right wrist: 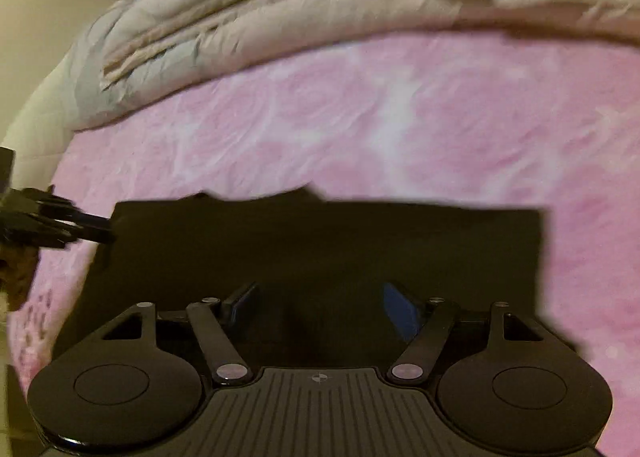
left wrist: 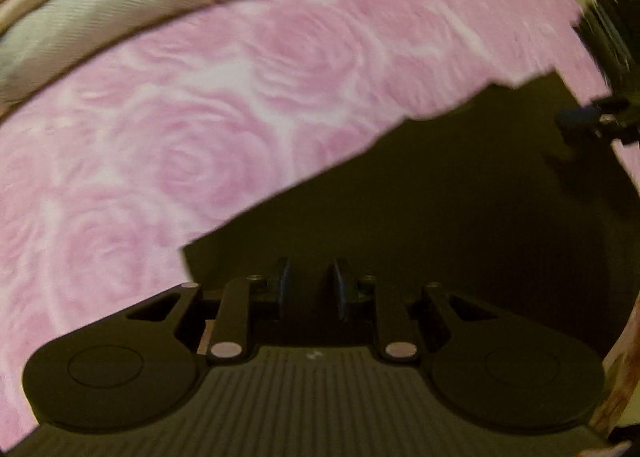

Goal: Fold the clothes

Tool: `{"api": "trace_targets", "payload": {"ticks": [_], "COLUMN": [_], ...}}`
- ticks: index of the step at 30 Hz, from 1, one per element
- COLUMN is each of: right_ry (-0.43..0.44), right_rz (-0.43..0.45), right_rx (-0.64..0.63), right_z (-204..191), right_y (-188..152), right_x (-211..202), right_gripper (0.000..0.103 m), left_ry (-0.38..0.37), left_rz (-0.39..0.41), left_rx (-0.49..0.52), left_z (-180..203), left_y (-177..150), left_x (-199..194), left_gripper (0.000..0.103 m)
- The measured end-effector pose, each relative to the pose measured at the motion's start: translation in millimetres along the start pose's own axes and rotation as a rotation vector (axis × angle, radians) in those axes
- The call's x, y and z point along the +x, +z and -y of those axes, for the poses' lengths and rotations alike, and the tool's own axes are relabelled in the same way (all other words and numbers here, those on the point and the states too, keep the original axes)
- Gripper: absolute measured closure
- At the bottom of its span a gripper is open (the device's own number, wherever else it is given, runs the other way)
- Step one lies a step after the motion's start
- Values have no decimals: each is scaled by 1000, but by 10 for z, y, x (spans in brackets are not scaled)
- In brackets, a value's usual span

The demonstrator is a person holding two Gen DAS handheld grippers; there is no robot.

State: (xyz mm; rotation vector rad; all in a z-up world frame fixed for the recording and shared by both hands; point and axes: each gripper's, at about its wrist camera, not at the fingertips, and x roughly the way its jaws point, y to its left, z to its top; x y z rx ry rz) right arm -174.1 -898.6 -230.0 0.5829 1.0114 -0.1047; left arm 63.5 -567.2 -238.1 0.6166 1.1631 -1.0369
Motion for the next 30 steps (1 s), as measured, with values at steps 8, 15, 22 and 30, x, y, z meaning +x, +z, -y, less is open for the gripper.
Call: {"api": "trace_targets", "payload": {"ticks": [8, 15, 22, 30], "right_ry": [-257, -275, -321, -415], "right_rz": [51, 135, 135, 246], "right_rx": [-8, 210, 530, 720], "right_z": [-210, -920, -1232, -967], "right_y": [-213, -1199, -2161, -2538], "right_x": [-134, -605, -559, -1116], "right_gripper": [32, 32, 32, 32], "left_ry": [57, -72, -151, -138], "left_rz": [70, 114, 52, 26], "left_rx": [-28, 109, 325, 519], "left_z": [-415, -97, 472, 855], "left_y": [-118, -741, -1503, -1784], "left_x": [-64, -656, -672, -618], "left_gripper": [81, 78, 78, 76]}}
